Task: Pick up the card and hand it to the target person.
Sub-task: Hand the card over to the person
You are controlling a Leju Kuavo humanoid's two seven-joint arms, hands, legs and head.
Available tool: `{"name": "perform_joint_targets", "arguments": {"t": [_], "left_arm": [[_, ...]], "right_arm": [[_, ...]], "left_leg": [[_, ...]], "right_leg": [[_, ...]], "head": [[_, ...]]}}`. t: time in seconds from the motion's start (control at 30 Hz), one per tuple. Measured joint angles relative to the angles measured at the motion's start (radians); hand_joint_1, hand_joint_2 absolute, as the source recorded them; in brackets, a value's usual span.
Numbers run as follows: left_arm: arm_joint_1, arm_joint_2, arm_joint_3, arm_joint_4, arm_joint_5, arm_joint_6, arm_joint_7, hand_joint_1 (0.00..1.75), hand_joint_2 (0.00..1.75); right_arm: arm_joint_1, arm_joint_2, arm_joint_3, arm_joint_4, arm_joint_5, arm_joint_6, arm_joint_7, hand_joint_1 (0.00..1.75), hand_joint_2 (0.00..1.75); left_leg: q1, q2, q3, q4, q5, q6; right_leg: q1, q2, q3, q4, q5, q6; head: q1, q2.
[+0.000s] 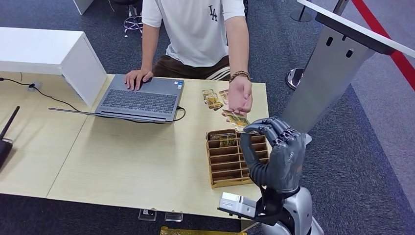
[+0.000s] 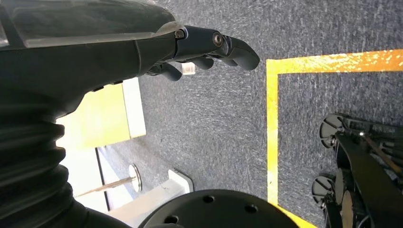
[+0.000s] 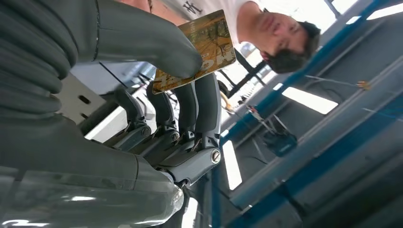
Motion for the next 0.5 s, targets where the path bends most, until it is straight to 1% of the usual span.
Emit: {"name": "perform_joint_targets", "arguments": {"t": [0.07,0.1,0.13,0.2,0.27,0.3,0.33,0.43,0.47,0.5], "left_arm": [[0.000,-0.002,0.000,0.000,0.000,-0.001,-0.001,0.00,1.75],[0.000,-0.002,0.000,0.000,0.000,-0.001,-0.001,0.00,1.75],[0.000,-0.003,0.000,0.000,0.000,-0.002,-0.001,0.00,1.75],[0.000,-0.004,0.000,0.000,-0.003,-0.005,0.000,0.00,1.75],[0.002,-0.009,0.017,0.000,-0.069,-0.033,0.015,0.00,1.75],[0.005,-0.013,0.045,0.000,-0.152,-0.053,0.025,0.00,1.75],[0.008,-0.017,0.093,0.000,-0.279,-0.071,0.036,0.00,1.75],[0.020,-0.029,0.297,0.000,-0.824,-0.092,0.050,0.00,1.75],[0.022,-0.032,0.356,0.000,-0.981,-0.094,0.053,0.00,1.75],[0.024,-0.035,0.402,0.000,-1.091,-0.094,0.054,0.00,1.75]], "right_arm": [[0.021,0.036,-0.038,0.021,0.003,-0.002,-0.096,1.40,1.75],[0.029,0.052,-0.054,0.031,0.000,-0.003,-0.126,1.40,1.75],[0.035,0.067,-0.069,0.042,-0.005,-0.003,-0.143,1.40,1.75],[0.043,0.093,-0.095,0.066,-0.011,-0.004,-0.152,1.40,1.75],[0.047,0.115,-0.116,0.090,-0.013,-0.004,-0.147,1.40,1.75],[0.048,0.124,-0.122,0.101,-0.014,-0.004,-0.143,1.40,1.75],[0.048,0.131,-0.126,0.110,-0.015,-0.005,-0.138,1.40,1.75],[0.049,0.143,-0.130,0.134,-0.020,-0.005,-0.119,1.40,1.75],[0.049,0.145,-0.130,0.140,-0.022,-0.005,-0.112,1.40,1.75],[0.049,0.148,-0.130,0.147,-0.023,-0.005,-0.105,1.40,1.75]], "left_leg": [[0.000,0.000,0.000,0.000,0.000,0.000],[0.000,0.000,0.000,0.000,0.000,0.000],[0.000,0.000,0.000,0.000,0.000,0.000],[0.000,0.000,0.000,0.000,0.000,0.000],[0.000,0.000,0.000,0.000,0.000,0.000],[0.000,0.000,0.000,0.000,0.000,0.000],[0.000,0.000,0.000,0.000,0.000,0.000],[0.000,0.000,0.000,0.000,0.000,0.000],[0.000,0.000,0.000,0.000,0.000,0.000],[0.000,0.000,0.000,0.000,0.000,0.000]], "right_leg": [[0.000,0.000,0.000,0.000,0.000,0.000],[0.000,0.000,0.000,0.000,0.000,0.000],[0.000,0.000,0.000,0.000,0.000,0.000],[0.000,0.000,0.000,0.000,0.000,0.000],[0.000,0.000,0.000,0.000,0.000,0.000],[0.000,0.000,0.000,0.000,0.000,0.000],[0.000,0.000,0.000,0.000,0.000,0.000],[0.000,0.000,0.000,0.000,0.000,0.000],[0.000,0.000,0.000,0.000,0.000,0.000],[0.000,0.000,0.000,0.000,0.000,0.000]], "head": [[-0.001,0.000],[-0.001,0.000],[-0.001,0.000],[-0.001,0.000],[0.001,0.000],[0.001,0.000],[0.001,0.000],[0.001,0.000],[0.001,0.000],[0.001,0.000]]}}
